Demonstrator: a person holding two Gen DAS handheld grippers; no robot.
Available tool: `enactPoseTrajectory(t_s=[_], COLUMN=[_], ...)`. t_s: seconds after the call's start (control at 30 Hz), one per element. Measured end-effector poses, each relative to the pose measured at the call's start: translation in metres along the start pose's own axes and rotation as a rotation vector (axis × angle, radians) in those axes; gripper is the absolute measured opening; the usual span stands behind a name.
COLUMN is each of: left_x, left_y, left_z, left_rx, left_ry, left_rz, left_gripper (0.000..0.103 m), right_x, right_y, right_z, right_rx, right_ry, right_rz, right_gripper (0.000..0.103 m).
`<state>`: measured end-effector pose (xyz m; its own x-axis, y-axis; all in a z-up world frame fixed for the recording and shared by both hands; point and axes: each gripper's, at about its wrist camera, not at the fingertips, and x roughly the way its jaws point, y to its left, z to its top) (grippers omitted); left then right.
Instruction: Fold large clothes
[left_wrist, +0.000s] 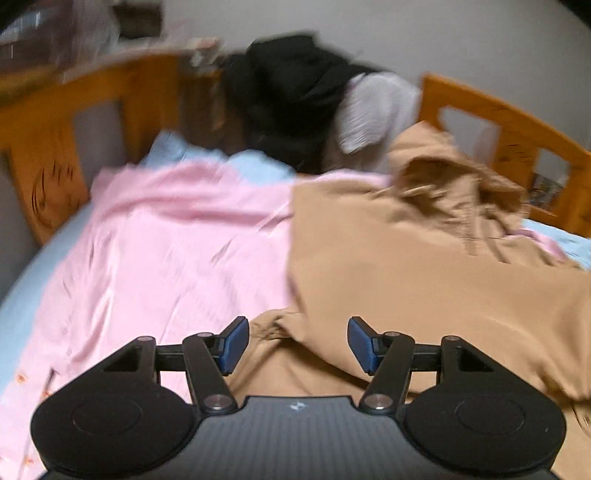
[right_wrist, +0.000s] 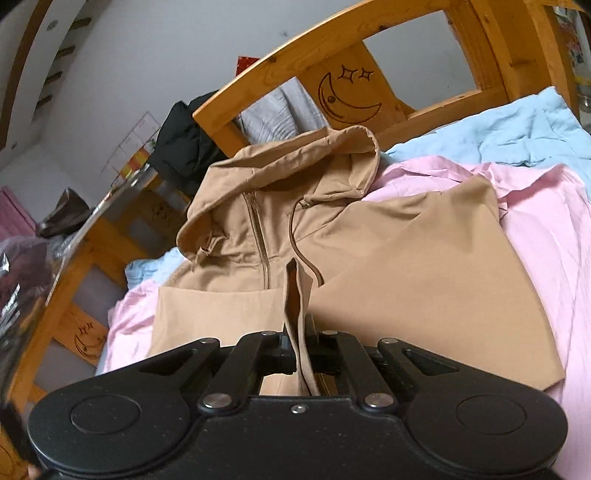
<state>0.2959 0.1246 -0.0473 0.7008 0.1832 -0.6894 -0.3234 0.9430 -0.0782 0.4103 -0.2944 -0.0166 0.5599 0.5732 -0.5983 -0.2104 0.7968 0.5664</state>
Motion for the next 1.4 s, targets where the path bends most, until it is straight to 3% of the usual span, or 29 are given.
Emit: enactPoseTrajectory(t_s=[0.07, 0.17, 0.27, 0.33, 0.37, 0.4, 0.47, 0.6, 0.73, 0.77, 0.83, 0.93, 1.03, 1.17, 1.3, 1.4], left_x=[0.025, 0.052, 0.055, 0.048, 0.043, 0.034, 0.016, -0.001, 0.018, 0.024, 0.029, 0.029, 0.01, -0.017, -0.034, -0.036], left_y=[0.005, 0.01, 0.005, 0.001, 0.0, -0.003, -0.008, -0.033, -0.063, -0.067, -0.069, -0.064, -0.054, -0.046, -0.052, -0.06], left_z=[0.003, 0.003, 0.001, 0.001, 0.0, -0.001, -0.006, -0.022, -0.037, -0.039, -0.04, -0.032, -0.02, 0.026, 0.081, 0.115], left_rx=[-0.054, -0.079, -0.049, -0.041, -0.04, -0.036, -0.024, 0.065, 0.196, 0.21, 0.202, 0.145, 0.099, 0.143, 0.216, 0.233], left_ry=[0.055, 0.103, 0.095, 0.083, 0.078, 0.07, 0.038, 0.046, 0.115, 0.129, 0.112, 0.134, 0.136, 0.12, 0.087, 0.07], left_rz=[0.039, 0.093, 0.121, 0.123, 0.124, 0.115, 0.082, 0.014, 0.06, 0.079, 0.097, 0.101, 0.072, 0.045, -0.004, -0.04], left_gripper=[0.054, 0.054, 0.056, 0.057, 0.06, 0.065, 0.071, 0.075, 0.075, 0.077, 0.081, 0.08, 0.081, 0.091, 0.099, 0.101], right_x=[0.005, 0.013, 0.028, 0.028, 0.023, 0.015, -0.003, -0.02, 0.0, 0.005, 0.011, 0.007, -0.018, -0.036, -0.01, 0.028], right_y=[0.002, 0.009, 0.003, -0.005, -0.008, -0.011, -0.007, 0.02, 0.022, 0.02, 0.015, 0.017, 0.023, 0.033, 0.033, 0.022], right_z=[0.001, 0.003, -0.002, -0.006, -0.008, -0.011, -0.022, -0.06, -0.101, -0.106, -0.111, -0.106, -0.093, -0.053, 0.017, 0.08], right_rx=[-0.037, -0.141, -0.259, -0.283, -0.275, -0.263, -0.276, -0.469, -0.605, -0.616, -0.608, -0.586, -0.553, -0.52, -0.428, -0.267], right_ry=[-0.002, -0.017, 0.005, 0.012, 0.007, -0.001, -0.028, -0.009, 0.038, 0.039, 0.029, 0.041, 0.02, -0.042, -0.086, -0.136], right_rz=[-0.005, -0.055, -0.218, -0.294, -0.297, -0.285, -0.248, -0.255, -0.36, -0.372, -0.374, -0.375, -0.316, -0.209, -0.17, -0.151], right_gripper=[0.001, 0.004, 0.03, 0.034, 0.04, 0.053, 0.065, 0.069, 0.07, 0.074, 0.08, 0.081, 0.082, 0.097, 0.098, 0.098])
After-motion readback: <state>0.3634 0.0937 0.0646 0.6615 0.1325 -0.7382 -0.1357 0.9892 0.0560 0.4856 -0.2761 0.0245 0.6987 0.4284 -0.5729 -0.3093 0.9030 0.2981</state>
